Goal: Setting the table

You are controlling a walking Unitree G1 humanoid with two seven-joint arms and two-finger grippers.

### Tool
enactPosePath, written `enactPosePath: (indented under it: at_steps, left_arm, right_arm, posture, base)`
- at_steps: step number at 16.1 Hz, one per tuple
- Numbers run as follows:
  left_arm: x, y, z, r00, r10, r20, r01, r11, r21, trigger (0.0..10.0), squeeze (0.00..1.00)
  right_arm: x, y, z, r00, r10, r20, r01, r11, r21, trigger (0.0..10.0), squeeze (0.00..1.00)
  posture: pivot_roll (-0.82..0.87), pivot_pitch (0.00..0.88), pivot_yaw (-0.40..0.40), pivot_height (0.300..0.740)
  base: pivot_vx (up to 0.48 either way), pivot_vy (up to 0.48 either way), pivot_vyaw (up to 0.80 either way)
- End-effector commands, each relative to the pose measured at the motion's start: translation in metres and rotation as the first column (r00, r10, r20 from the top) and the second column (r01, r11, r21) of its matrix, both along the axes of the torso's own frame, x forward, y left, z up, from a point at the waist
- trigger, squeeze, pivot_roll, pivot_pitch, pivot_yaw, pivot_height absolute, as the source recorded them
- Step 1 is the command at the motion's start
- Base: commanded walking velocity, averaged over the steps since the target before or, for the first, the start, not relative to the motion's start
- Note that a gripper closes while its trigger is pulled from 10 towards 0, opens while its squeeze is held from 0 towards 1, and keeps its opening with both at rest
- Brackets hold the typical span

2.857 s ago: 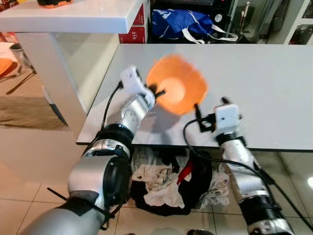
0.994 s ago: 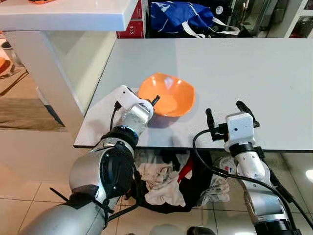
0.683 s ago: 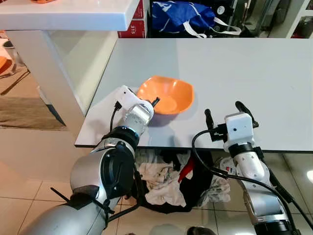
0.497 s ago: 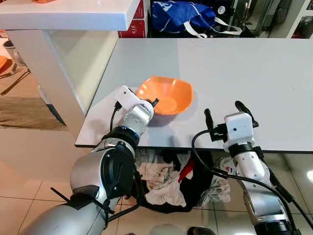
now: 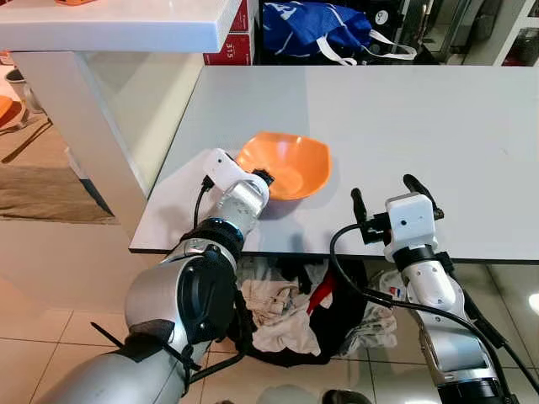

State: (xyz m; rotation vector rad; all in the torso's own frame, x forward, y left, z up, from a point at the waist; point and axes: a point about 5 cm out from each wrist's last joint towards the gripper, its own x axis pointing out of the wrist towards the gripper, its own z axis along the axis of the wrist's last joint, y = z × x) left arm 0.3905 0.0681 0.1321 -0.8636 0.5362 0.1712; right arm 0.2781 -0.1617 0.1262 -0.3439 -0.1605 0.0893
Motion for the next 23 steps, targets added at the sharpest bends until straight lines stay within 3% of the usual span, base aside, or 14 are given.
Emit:
enactPosePath:
  at_steps: [1, 23]
  left_arm:
    - [-0.0016, 0.0002, -0.0032, 1.000, 0.003, -0.017, -0.002, 1.000, 0.026, 10.0, 1.00]
    - [-0.0019, 0.0084, -0.0065, 1.000, 0.012, -0.027, -0.009, 0.995, 0.103, 10.0, 1.00]
  right_arm:
    - [-0.0015, 0.0011, 0.0006, 1.000, 0.006, -0.005, -0.006, 1.000, -0.008, 10.0, 0.00]
    - [0.0040, 0.0053, -0.0034, 1.000, 0.014, -0.013, -0.014, 1.000, 0.004, 10.0, 0.00]
  posture:
    - [-0.24, 0.000, 0.086, 0.740]
    - [-0.22, 0.000, 0.090, 0.740]
  base:
    - [0.000, 0.000, 0.00]
    - [0.000, 0.000, 0.00]
